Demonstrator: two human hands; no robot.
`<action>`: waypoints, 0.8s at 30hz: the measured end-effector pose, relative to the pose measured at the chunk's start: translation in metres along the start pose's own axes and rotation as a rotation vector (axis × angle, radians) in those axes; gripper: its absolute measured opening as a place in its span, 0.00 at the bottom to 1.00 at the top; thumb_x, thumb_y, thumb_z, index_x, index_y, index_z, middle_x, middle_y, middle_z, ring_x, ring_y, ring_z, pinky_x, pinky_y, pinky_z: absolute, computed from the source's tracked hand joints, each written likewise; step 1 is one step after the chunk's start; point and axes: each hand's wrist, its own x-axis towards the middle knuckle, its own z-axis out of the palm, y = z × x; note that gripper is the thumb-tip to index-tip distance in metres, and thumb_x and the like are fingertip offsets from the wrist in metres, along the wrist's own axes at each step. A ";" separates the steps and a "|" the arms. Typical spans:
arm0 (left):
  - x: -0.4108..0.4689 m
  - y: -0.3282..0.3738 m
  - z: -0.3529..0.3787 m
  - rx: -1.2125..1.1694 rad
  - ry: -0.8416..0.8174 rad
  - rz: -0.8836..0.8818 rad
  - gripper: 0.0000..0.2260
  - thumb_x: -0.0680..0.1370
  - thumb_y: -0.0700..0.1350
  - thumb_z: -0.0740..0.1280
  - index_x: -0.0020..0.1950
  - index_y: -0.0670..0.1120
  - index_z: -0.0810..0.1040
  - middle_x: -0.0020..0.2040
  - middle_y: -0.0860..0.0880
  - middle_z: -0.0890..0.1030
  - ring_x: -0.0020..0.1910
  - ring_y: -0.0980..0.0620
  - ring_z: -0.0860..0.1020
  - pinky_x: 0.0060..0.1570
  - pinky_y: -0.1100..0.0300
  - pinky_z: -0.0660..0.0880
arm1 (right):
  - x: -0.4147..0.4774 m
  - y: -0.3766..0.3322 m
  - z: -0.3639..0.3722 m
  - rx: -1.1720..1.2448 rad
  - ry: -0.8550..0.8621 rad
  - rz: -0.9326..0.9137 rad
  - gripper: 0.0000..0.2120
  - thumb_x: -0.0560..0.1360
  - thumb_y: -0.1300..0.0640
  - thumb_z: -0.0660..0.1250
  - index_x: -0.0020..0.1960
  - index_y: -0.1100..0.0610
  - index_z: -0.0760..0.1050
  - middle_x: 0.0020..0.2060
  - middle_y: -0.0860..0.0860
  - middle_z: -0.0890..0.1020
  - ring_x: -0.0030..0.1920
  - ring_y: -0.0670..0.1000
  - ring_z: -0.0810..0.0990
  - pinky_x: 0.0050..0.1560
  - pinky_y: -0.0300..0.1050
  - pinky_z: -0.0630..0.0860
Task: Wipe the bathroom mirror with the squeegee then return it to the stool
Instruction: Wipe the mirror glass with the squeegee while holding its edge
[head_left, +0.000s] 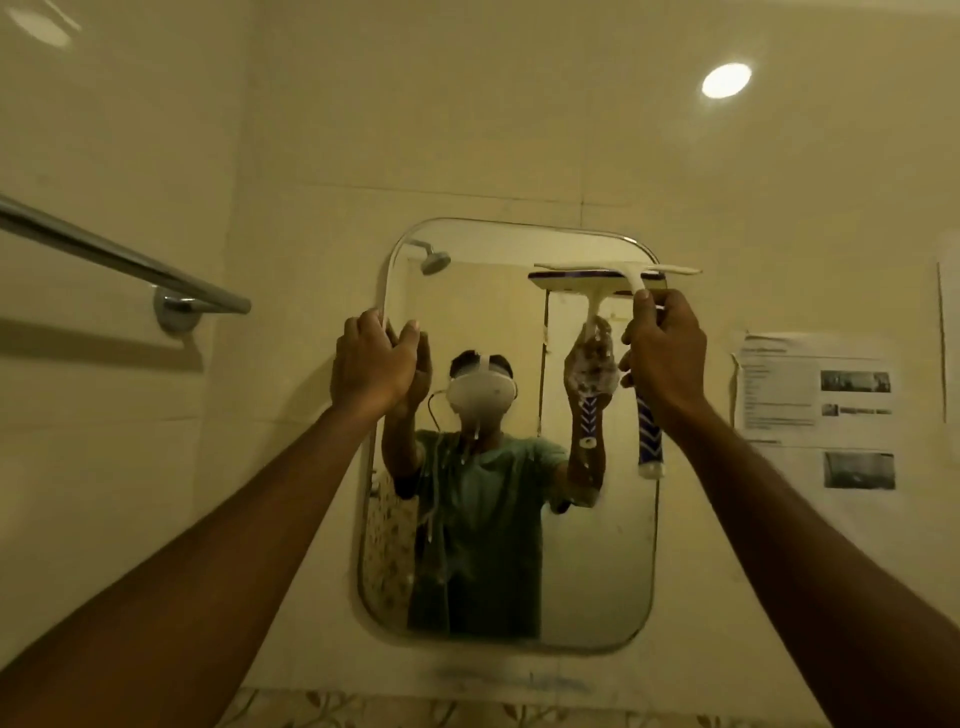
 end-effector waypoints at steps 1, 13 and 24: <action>0.003 -0.001 0.001 -0.021 0.020 -0.010 0.25 0.78 0.59 0.58 0.70 0.45 0.66 0.68 0.45 0.69 0.64 0.45 0.71 0.61 0.49 0.71 | 0.007 -0.002 0.003 -0.042 0.008 -0.006 0.12 0.82 0.51 0.56 0.56 0.58 0.72 0.36 0.49 0.77 0.31 0.46 0.77 0.32 0.44 0.78; 0.040 -0.024 -0.001 -0.047 0.017 0.047 0.22 0.82 0.56 0.52 0.41 0.43 0.76 0.31 0.49 0.74 0.33 0.50 0.74 0.34 0.60 0.69 | 0.032 -0.018 0.013 -0.372 -0.132 0.083 0.16 0.83 0.45 0.48 0.56 0.55 0.67 0.38 0.57 0.77 0.29 0.54 0.78 0.25 0.45 0.76; 0.051 -0.036 0.006 -0.049 0.127 0.218 0.26 0.82 0.55 0.53 0.33 0.40 0.76 0.27 0.46 0.75 0.24 0.54 0.70 0.26 0.64 0.62 | -0.021 -0.012 -0.007 -0.528 -0.161 0.180 0.21 0.83 0.48 0.49 0.42 0.59 0.71 0.30 0.54 0.74 0.25 0.50 0.74 0.28 0.47 0.77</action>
